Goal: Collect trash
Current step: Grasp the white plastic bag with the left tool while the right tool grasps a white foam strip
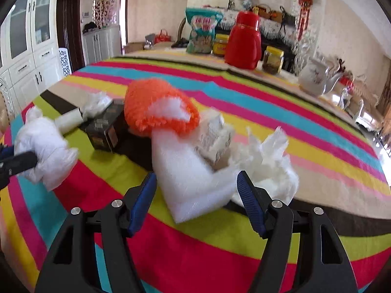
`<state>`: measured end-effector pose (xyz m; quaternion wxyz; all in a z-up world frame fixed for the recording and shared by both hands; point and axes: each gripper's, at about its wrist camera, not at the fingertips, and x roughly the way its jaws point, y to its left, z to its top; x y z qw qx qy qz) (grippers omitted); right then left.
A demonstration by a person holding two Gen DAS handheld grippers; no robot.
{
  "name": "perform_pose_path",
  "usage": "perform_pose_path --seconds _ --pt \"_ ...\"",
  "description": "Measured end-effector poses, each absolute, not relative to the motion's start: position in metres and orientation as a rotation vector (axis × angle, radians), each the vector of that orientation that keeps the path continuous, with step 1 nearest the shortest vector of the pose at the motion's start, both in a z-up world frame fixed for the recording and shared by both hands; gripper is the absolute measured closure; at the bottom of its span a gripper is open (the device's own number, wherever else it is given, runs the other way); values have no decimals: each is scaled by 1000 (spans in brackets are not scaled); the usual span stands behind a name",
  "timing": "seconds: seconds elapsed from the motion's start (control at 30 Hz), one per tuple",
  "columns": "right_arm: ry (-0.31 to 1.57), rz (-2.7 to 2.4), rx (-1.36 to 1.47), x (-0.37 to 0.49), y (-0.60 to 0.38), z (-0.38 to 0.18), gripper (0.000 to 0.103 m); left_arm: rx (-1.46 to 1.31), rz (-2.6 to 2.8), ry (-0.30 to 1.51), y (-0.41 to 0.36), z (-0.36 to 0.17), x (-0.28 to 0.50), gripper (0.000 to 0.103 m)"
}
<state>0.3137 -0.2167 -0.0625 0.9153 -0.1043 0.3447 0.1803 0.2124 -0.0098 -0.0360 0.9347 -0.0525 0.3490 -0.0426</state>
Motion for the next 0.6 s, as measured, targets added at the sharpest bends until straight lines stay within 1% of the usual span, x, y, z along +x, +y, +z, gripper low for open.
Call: perform_pose_path --seconds 0.03,0.07,0.17,0.23,0.3,0.33,0.37,0.4,0.47,0.6 --pt "700 391 -203 313 -217 -57 35 -98 -78 708 -7 -34 209 69" --pt "696 410 -199 313 -215 -53 28 -92 -69 702 -3 -33 203 69" --pt "710 429 -263 317 -201 -51 27 -100 -44 685 6 -28 198 69" --pt "757 437 -275 323 -195 -59 29 -102 -33 679 11 -27 195 69" --pt "795 427 -277 326 -194 -70 38 -102 -32 675 14 -26 192 69" --pt "791 411 -289 324 -194 -73 41 -87 -29 668 15 -25 189 69" --pt "799 403 -298 320 -195 -77 56 -75 -26 664 14 -25 187 69" --pt "779 381 -305 314 -196 -76 60 -68 -26 661 15 -25 184 69" --pt "758 395 -278 299 -201 -71 62 -76 -38 659 19 -24 178 69" --pt "717 399 -249 270 -202 -61 63 -82 -55 649 21 -21 172 69"
